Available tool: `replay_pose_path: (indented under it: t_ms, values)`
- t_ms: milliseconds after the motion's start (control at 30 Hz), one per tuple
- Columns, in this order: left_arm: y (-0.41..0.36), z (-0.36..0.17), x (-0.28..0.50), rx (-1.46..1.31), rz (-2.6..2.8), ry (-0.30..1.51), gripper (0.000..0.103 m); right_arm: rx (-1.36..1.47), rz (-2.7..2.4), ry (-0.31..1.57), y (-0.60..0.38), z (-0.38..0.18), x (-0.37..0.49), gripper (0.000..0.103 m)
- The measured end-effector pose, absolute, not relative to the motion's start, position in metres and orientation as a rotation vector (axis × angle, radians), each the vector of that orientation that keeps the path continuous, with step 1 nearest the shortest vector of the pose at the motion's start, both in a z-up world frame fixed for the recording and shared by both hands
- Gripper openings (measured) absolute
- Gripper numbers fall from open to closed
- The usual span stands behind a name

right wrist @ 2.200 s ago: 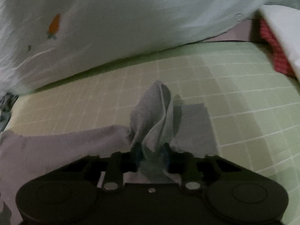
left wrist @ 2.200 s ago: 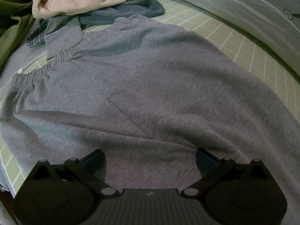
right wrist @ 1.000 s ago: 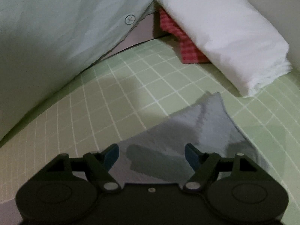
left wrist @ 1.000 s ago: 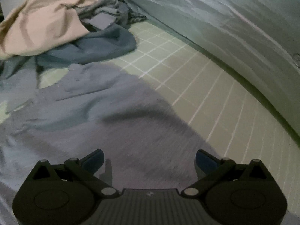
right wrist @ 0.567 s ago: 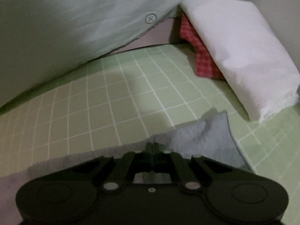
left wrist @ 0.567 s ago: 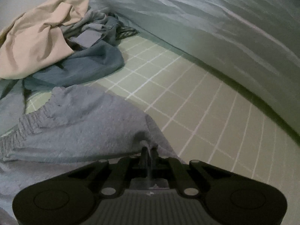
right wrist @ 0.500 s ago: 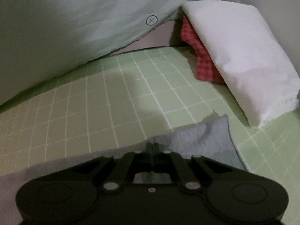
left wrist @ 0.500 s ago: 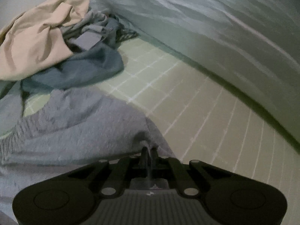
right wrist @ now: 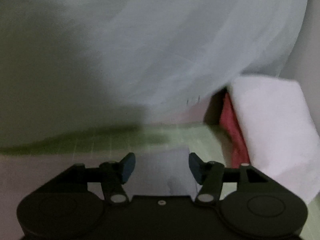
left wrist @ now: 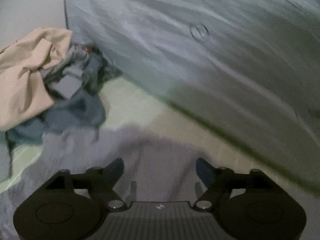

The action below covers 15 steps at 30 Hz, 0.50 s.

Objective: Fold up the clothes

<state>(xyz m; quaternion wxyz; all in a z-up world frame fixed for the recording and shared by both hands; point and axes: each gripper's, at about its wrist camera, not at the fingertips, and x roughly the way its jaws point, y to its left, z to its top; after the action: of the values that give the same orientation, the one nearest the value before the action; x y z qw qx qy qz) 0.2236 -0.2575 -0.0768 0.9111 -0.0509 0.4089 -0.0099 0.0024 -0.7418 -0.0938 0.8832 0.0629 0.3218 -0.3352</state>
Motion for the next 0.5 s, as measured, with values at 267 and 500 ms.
replay_pose_path:
  t_ms: [267, 500]
  values:
    - [-0.237, -0.085, 0.104, -0.024, -0.030, 0.939, 0.087, 0.233, -0.695, 0.847, -0.685, -0.116, -0.141, 0.073]
    - [-0.217, -0.095, 0.010, -0.063, -0.054, 1.029, 0.088, 0.289, -0.712, 0.870, -0.640, -0.121, -0.232, 0.077]
